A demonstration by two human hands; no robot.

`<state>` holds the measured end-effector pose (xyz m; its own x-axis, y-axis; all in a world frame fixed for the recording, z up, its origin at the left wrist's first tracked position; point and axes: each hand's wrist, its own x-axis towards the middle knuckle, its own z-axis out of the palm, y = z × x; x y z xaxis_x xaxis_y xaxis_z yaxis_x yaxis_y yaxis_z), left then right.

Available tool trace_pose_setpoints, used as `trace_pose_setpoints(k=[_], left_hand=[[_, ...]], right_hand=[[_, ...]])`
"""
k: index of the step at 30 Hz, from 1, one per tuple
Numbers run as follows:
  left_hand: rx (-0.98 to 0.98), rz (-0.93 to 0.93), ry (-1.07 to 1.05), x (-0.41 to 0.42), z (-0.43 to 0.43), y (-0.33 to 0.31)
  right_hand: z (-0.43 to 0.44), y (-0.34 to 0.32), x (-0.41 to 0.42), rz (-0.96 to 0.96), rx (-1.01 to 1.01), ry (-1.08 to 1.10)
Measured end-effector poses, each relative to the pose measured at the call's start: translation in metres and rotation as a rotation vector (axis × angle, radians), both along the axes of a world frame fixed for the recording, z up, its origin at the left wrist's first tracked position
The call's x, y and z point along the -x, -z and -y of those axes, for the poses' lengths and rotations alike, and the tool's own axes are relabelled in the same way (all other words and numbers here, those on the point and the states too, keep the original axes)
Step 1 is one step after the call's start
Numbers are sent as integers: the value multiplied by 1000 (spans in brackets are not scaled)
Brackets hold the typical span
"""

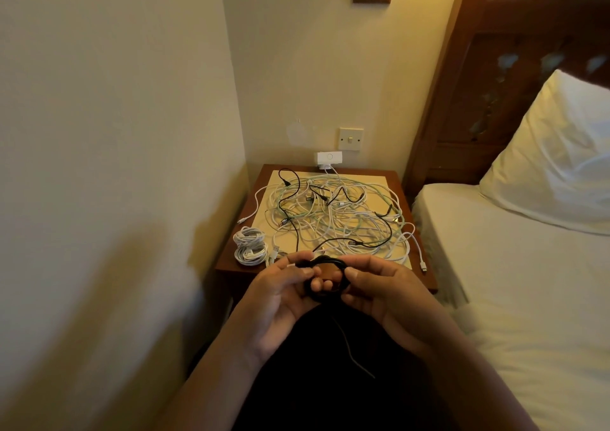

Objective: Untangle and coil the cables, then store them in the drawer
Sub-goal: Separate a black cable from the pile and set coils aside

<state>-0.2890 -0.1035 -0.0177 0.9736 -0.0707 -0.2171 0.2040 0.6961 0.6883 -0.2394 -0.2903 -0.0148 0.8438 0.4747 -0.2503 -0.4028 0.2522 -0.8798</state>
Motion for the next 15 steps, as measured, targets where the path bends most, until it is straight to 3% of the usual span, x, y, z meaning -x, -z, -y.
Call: trace_pose_setpoints(k=[5,9,15], left_hand=[[-193,-67,-29,3,5,2],[-380,-118,-37,6,1,6],[186,-255,-82,1,0,11]], right_hand=[[-3,13,2,-11,28,24],[0,18,5,247,296,44],[-7,24,11,542,471,53]])
